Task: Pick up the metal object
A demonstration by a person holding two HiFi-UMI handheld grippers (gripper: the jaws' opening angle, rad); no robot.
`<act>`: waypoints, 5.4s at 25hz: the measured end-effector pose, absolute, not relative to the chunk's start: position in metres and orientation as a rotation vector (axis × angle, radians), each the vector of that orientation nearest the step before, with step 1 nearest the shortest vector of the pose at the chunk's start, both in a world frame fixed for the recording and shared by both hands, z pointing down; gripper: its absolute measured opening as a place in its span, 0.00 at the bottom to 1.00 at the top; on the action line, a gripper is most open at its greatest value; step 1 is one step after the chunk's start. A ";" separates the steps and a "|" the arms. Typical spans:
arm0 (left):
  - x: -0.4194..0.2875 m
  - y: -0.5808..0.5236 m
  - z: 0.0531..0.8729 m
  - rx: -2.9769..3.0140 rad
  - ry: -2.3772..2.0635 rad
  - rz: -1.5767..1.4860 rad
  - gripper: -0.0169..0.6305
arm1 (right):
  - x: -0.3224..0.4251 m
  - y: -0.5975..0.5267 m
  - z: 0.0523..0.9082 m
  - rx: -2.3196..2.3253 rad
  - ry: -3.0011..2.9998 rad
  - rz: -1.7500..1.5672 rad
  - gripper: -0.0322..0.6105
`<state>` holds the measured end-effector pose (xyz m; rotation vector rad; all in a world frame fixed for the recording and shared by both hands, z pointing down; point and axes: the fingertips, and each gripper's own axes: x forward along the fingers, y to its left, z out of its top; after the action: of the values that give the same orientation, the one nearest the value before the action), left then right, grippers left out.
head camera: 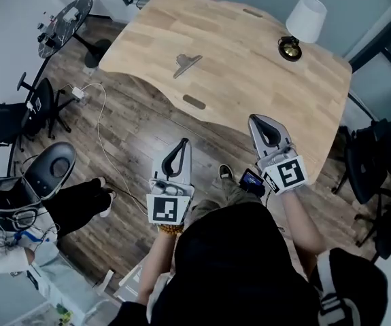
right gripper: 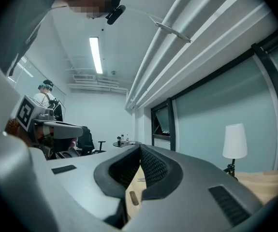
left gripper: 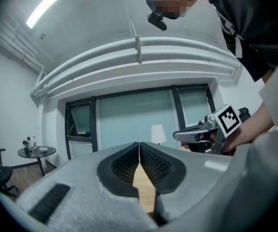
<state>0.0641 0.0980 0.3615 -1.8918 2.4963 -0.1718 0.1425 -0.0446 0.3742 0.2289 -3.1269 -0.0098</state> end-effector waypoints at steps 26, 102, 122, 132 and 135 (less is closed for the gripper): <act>-0.207 -0.032 0.504 -2.398 2.246 -0.341 0.06 | 0.017 -0.139 0.417 0.891 -2.835 0.107 0.03; -0.242 -0.133 0.693 -2.804 2.193 -0.905 0.06 | 0.052 -0.161 0.453 1.298 -2.611 0.309 0.04; -0.222 -0.157 0.549 -2.719 1.998 -0.538 0.06 | 0.015 -0.165 0.448 1.276 -2.685 0.250 0.04; -0.219 -0.153 0.505 -2.703 1.894 -0.433 0.06 | -0.006 -0.165 0.436 1.280 -2.713 0.200 0.04; -0.218 -0.152 0.495 -2.700 1.875 -0.424 0.06 | -0.010 -0.164 0.433 1.275 -2.717 0.182 0.03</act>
<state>-0.2185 -0.1521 0.4948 -2.7001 1.8746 -0.4237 -0.0103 -0.1642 0.4333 1.2750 -2.7167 0.1817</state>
